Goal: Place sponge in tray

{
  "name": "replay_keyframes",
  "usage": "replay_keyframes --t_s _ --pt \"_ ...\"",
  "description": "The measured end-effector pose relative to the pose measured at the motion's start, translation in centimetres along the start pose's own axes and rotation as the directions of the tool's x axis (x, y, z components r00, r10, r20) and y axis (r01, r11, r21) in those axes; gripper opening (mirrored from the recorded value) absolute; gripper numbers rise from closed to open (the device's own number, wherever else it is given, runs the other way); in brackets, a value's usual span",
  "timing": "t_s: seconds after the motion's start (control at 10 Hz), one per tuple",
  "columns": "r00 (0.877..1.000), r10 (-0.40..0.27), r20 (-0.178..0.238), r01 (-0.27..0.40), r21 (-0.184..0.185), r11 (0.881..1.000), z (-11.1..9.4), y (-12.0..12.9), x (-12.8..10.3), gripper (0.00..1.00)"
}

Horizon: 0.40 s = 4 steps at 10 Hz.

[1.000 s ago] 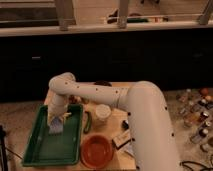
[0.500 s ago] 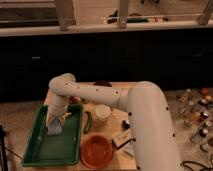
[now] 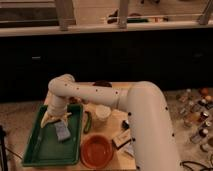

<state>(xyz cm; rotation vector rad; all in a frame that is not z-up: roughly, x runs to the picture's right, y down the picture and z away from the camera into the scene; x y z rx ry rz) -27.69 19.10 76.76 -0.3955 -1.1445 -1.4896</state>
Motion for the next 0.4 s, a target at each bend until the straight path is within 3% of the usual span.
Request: replay_keyframes --t_s 0.4 --pt "1.000 -0.011 -0.004 0.010 -0.014 1.000 -0.59 -0.32 -0.06 0.80"
